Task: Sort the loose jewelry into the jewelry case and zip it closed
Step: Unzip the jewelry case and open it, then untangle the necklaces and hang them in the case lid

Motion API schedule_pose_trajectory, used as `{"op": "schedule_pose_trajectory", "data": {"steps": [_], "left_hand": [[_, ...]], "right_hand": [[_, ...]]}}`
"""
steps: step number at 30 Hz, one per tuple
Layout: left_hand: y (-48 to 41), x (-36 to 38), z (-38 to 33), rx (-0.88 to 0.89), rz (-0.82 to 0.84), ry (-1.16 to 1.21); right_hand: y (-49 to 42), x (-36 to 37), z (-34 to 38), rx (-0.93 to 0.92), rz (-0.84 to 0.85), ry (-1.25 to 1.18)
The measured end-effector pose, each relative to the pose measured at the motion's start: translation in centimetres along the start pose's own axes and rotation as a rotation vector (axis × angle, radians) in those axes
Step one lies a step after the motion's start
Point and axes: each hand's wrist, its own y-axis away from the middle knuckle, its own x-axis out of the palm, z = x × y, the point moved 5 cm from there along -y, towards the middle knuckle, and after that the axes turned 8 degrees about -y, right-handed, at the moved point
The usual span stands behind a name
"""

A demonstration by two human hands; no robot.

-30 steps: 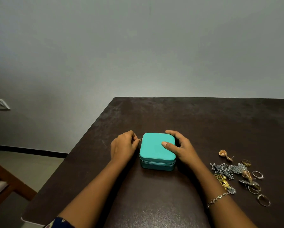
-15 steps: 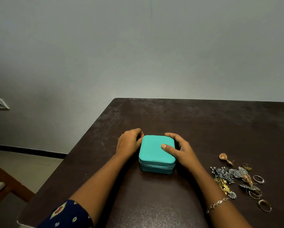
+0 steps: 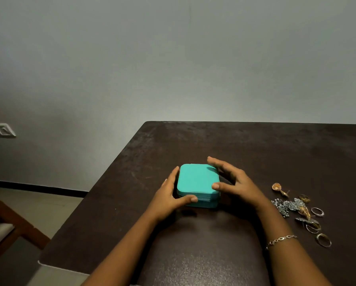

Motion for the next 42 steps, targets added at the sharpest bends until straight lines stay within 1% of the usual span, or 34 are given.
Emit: {"op": "schedule_pose_trajectory", "data": {"steps": [3,7,11,20,23,27,31,34,37,42], "left_hand": [[0.0,0.1,0.2,0.015,0.005,-0.107],[0.3,0.0,-0.4,0.062,-0.022,-0.128],[0.4,-0.2,-0.6,0.062,-0.035,-0.133],[0.6,-0.2,-0.7,0.047,-0.033,-0.104],[0.6,-0.3,-0.7,0.051,-0.045,-0.085],[0.5,-0.3,-0.8,0.070,-0.047,-0.119],[0.5,-0.4,-1.1,0.076,-0.029,-0.159],[0.6,-0.4,-1.5,0.053,-0.014,-0.178],[0.6,-0.3,-1.2,0.010,-0.002,-0.173],[0.6,-0.2,-1.0,-0.014,-0.001,-0.170]], "right_hand": [[0.2,0.6,-0.3,0.052,0.087,0.167],[0.3,0.8,-0.7,0.068,0.135,0.293],[0.3,0.7,-0.4,0.059,0.117,0.331],[0.3,0.5,0.6,0.068,0.088,0.302],[0.4,0.4,1.5,0.053,0.029,0.198],[-0.4,0.6,2.2,0.036,-0.043,0.120],[-1.8,0.1,3.2,-0.003,-0.125,0.177],[-3.0,-0.7,3.2,0.006,-0.229,0.204],[-4.0,-1.2,2.8,0.071,-0.321,0.211],[-5.7,-2.3,1.9,0.165,-0.431,0.324]]}}
